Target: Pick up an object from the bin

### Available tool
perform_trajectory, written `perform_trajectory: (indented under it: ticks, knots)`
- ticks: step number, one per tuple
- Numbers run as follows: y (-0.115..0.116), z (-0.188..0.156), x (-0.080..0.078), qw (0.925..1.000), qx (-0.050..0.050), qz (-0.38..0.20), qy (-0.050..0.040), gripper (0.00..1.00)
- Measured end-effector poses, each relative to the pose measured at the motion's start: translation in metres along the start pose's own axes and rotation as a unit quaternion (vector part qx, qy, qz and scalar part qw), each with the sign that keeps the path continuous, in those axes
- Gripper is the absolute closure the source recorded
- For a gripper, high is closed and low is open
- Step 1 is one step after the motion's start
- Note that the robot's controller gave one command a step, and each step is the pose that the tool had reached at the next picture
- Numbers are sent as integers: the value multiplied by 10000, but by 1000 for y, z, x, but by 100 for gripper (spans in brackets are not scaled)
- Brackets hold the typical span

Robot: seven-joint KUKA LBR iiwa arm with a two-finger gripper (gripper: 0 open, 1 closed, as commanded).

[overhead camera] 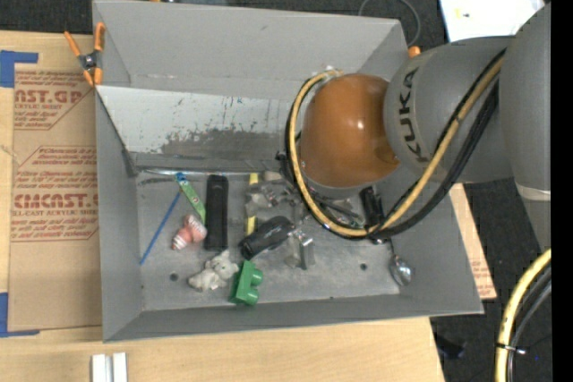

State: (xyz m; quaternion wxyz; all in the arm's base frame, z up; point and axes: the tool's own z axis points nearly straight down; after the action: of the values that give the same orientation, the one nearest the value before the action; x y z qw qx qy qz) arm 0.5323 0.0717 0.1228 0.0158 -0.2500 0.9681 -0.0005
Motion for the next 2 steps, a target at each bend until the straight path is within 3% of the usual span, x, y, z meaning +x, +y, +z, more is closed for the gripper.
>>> perform_trajectory:
  ticks: [1, 2]
  knots:
    - [-11, -55, 10, 9959, 1, -908, 37, 0]
    - [-11, -19, 2, 9990, 10, -439, 14, 0]
